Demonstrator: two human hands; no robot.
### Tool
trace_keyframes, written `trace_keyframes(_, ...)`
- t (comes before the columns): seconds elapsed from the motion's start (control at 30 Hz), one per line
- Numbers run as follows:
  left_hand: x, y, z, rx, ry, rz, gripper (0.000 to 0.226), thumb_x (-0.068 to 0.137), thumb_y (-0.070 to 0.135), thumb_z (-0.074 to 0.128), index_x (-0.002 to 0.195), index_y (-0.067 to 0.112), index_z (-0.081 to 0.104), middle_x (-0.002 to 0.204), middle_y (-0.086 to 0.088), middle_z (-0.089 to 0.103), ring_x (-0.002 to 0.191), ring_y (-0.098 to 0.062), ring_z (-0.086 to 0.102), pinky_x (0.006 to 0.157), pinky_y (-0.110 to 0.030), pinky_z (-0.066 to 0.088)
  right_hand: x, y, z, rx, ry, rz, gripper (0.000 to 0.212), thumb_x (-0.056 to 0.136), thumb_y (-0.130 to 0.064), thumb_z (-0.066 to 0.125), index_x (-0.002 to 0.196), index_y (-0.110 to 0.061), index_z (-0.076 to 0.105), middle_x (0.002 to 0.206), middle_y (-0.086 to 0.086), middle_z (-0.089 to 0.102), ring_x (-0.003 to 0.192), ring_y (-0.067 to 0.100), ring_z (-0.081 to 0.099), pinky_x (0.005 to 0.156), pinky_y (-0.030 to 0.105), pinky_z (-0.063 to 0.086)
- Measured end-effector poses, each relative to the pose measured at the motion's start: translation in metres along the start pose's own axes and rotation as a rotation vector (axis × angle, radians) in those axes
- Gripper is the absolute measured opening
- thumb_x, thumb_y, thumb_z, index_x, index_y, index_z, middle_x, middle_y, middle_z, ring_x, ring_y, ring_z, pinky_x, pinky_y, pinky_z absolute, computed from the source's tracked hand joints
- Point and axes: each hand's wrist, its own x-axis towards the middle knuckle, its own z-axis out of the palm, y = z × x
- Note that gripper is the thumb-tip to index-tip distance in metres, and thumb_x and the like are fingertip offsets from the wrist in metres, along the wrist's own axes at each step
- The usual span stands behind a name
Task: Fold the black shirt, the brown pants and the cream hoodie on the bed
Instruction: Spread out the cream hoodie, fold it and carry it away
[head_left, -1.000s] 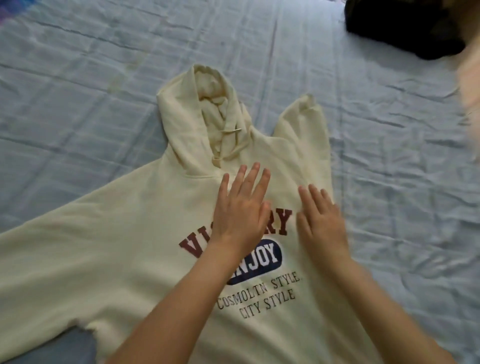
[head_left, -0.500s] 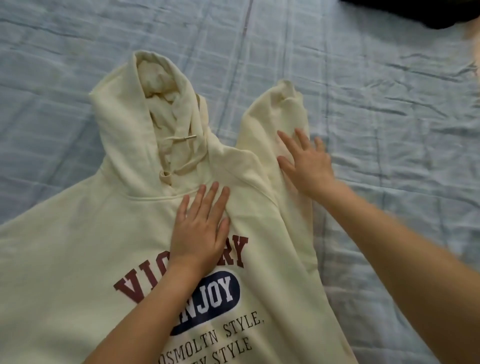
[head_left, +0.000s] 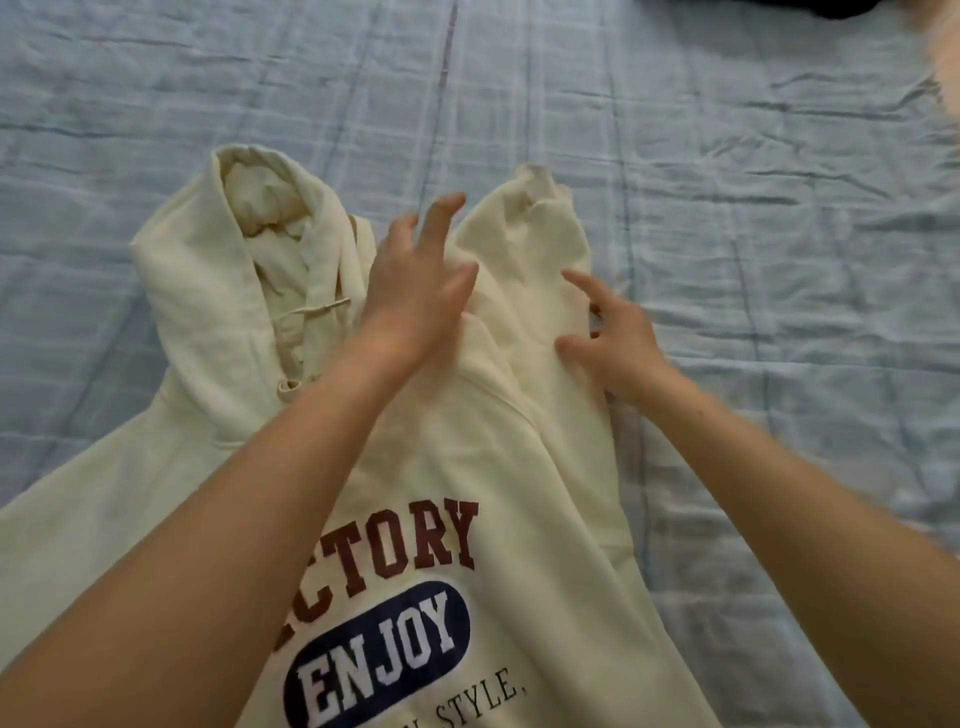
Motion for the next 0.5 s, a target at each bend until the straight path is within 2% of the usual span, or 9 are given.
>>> trace_keyframes(0.03,0.018,0.002,0.003,-0.004,-0.156,-0.076,0.061,0.089,0.022,0.056,0.145,0.033,0.034,0.128,-0.012,0.053,0.117,-0.032,0.052,0.093,-0.034,0.040,-0.001,-0.001,-0.003,0.113,-0.006,0.002,0.070,0.078,-0.002,0.068,0.140,-0.031,0.053,0.122,0.005,0.060,0.091,0.006,0.066,0.083,0.020,0.054)
trace_keyframes(0.1,0.035,0.000,0.008,-0.048,-0.307,-0.156,0.057,0.087,0.012,0.054,0.139,0.033,0.044,0.120,-0.006,0.059,0.105,-0.024,0.057,0.084,-0.025,0.042,-0.005,-0.003,-0.007,0.187,0.022,-0.030,0.066,0.077,0.007,0.064,0.136,-0.024,0.058,0.117,-0.003,0.061,0.068,-0.014,0.060,0.067,0.005,0.047)
trace_keyframes(0.13,0.037,0.000,0.009,-0.072,-0.302,-0.152,0.052,0.086,0.007,0.052,0.133,0.030,0.053,0.117,-0.005,0.062,0.098,-0.018,0.058,0.081,-0.017,0.043,-0.009,-0.004,-0.010,0.196,0.039,-0.040,0.064,0.078,0.008,0.063,0.136,-0.021,0.059,0.122,-0.004,0.059,0.069,-0.016,0.058,0.068,0.004,0.046)
trace_keyframes(0.2,0.034,0.005,0.009,-0.131,-0.246,-0.090,0.049,0.086,0.000,0.050,0.125,0.026,0.063,0.103,-0.006,0.063,0.077,-0.015,0.057,0.062,-0.003,0.039,-0.019,-0.007,-0.023,0.254,0.060,-0.050,0.063,0.081,0.008,0.061,0.138,-0.018,0.057,0.135,-0.010,0.049,0.093,-0.006,0.059,0.085,0.011,0.049)
trace_keyframes(0.27,0.029,0.016,0.011,-0.259,-0.223,-0.014,0.049,0.088,-0.004,0.047,0.125,0.023,0.064,0.090,-0.003,0.066,0.065,-0.013,0.058,0.050,-0.007,0.038,-0.033,-0.007,-0.042,0.298,0.104,-0.075,0.063,0.083,0.008,0.060,0.140,-0.019,0.055,0.134,-0.021,0.040,0.109,0.007,0.056,0.089,0.011,0.047)
trace_keyframes(0.33,0.029,0.034,0.012,-0.351,-0.261,0.025,0.049,0.090,-0.004,0.046,0.127,0.023,0.063,0.065,0.019,0.060,0.045,-0.004,0.049,0.047,-0.009,0.037,-0.051,-0.002,-0.064,0.304,0.171,-0.112,0.064,0.084,0.008,0.062,0.140,-0.020,0.053,0.131,-0.027,0.039,0.108,0.006,0.053,0.085,0.009,0.047)
trace_keyframes(0.37,0.030,0.045,0.015,-0.377,-0.293,0.046,0.048,0.091,-0.003,0.046,0.127,0.025,0.062,0.054,0.021,0.055,0.045,-0.002,0.043,0.050,-0.010,0.037,-0.060,0.001,-0.075,0.308,0.205,-0.122,0.065,0.084,0.008,0.063,0.141,-0.021,0.052,0.134,-0.025,0.040,0.107,0.005,0.053,0.085,0.012,0.048)
trace_keyframes(0.43,0.034,0.072,0.022,-0.447,-0.356,0.085,0.047,0.094,-0.001,0.046,0.127,0.029,0.061,0.051,0.018,0.051,0.055,-0.007,0.042,0.056,-0.014,0.041,-0.078,0.010,-0.099,0.307,0.279,-0.116,0.067,0.084,0.007,0.064,0.143,-0.022,0.050,0.144,-0.017,0.040,0.105,0.006,0.053,0.085,0.020,0.051)
trace_keyframes(0.5,0.037,0.109,0.031,-0.482,-0.393,0.169,0.046,0.095,-0.002,0.046,0.129,0.026,0.060,0.050,0.017,0.051,0.052,-0.004,0.037,0.054,-0.012,0.037,-0.096,0.022,-0.123,0.303,0.384,-0.097,0.069,0.085,0.006,0.065,0.144,-0.025,0.048,0.139,-0.025,0.037,0.104,0.005,0.054,0.079,0.016,0.051)
